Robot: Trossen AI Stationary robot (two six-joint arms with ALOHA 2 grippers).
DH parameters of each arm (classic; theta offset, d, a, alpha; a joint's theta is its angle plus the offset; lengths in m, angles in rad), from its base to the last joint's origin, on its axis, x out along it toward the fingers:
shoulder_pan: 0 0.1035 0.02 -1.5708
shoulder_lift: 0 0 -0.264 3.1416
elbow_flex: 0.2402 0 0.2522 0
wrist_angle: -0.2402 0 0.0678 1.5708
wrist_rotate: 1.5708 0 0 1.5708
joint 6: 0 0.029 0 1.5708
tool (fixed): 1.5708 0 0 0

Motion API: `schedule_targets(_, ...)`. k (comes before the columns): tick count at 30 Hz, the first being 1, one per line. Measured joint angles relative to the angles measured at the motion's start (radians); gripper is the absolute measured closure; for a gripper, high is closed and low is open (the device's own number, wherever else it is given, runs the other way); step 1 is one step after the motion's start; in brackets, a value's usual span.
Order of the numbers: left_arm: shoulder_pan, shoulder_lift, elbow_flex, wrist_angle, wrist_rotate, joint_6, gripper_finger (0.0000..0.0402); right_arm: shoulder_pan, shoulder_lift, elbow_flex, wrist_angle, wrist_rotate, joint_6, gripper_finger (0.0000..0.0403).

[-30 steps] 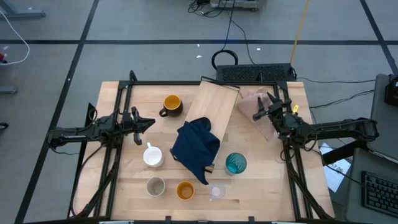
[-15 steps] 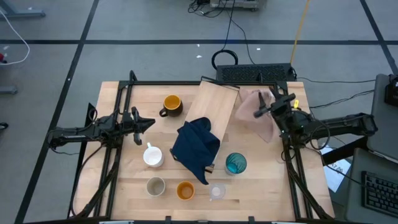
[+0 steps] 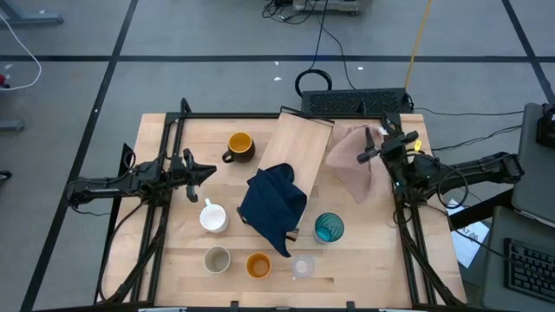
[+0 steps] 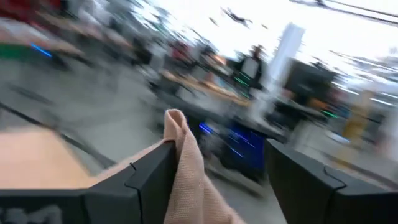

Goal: Stack small to large cups/mugs on shelf
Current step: Remove the brown table napkin from the shelf

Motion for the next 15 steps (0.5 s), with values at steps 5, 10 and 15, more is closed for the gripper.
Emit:
schedule_targets(5,0.0,0.0,0.0,0.0,0.001,0.001,0.0364,0.023,0.0,0.0,0.009,0.195,-0.133,0.0127)
schedule_targets(10,0.0,0.0,0.0,0.0,0.001,0.0,0.0364,0.062,0.002,0.0,0.059,0.195,-0.104,0.0094)
schedule_targets(15,0.0,0.0,0.0,0.0,0.001,-0.003,0.0364,0.111,0.003,-0.001,0.061,0.196,0.016,0.0081)
